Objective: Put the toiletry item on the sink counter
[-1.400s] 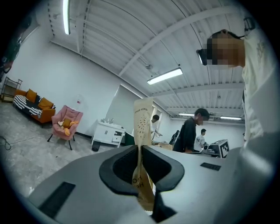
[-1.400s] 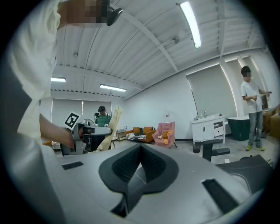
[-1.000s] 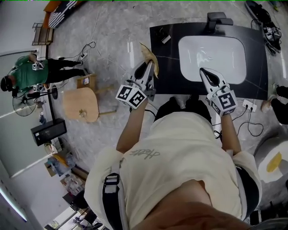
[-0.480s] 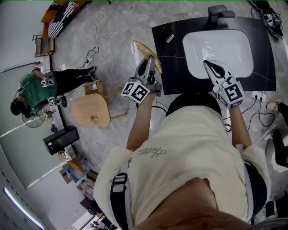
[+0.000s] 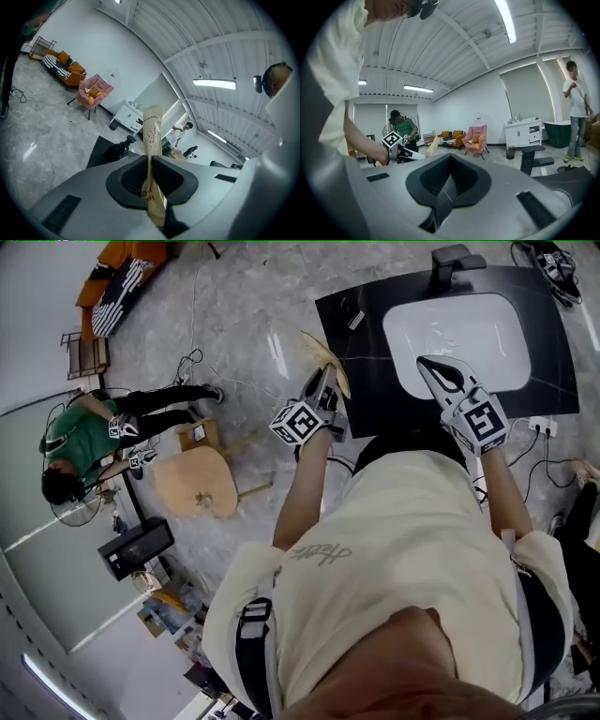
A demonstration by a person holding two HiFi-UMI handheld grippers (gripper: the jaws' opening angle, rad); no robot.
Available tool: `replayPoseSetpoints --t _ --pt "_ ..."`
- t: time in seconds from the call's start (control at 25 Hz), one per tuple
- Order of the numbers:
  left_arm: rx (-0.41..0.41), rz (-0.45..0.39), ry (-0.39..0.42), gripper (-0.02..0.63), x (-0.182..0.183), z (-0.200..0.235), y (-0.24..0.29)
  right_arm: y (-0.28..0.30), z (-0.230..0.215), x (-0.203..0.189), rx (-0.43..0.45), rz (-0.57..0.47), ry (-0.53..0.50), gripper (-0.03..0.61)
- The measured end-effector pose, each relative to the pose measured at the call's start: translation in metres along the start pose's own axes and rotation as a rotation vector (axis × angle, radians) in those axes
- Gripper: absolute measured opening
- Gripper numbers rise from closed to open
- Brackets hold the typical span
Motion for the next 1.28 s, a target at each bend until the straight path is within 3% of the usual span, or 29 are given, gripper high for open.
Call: replayPoseSetpoints --t 0.12,0.48,0.84,0.96,1.28 --pt "-0.028 0.027 -0.06 0.035 -0.014 0.011 0.002 0.003 0.005 -0.008 -0.001 0.014 0.017 -0.005" --pt "0.066 0.241 -0.173 0.036 -0.068 0.039 0.011 0.0 0.011 -0.015 -0.016 0.02 0.033 -0.005" --pt "0.137 0.303 -0.337 0.037 -0.107 0.07 0.007 -0.007 0.009 -0.025 -0.034 0.038 0.047 -0.006" --pt "0.181 0.343 -0.327 0.037 -0.113 0.078 0.006 -0.005 0.011 -0.025 -0.028 0.038 0.048 -0.005" --pt "0.279 0.559 -0.23 0.038 -0.12 0.084 0.017 0.001 0.01 -0.026 -0.013 0.052 0.055 -0.005"
Point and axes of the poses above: the fingertips, and each gripper's own axes: y forward along the fingers, z to its left, x out of its top, the point moved 9 cm from there along -y, backward along the fingers, and after that the axes turned 6 degrees about y, right-handed, at the moved point
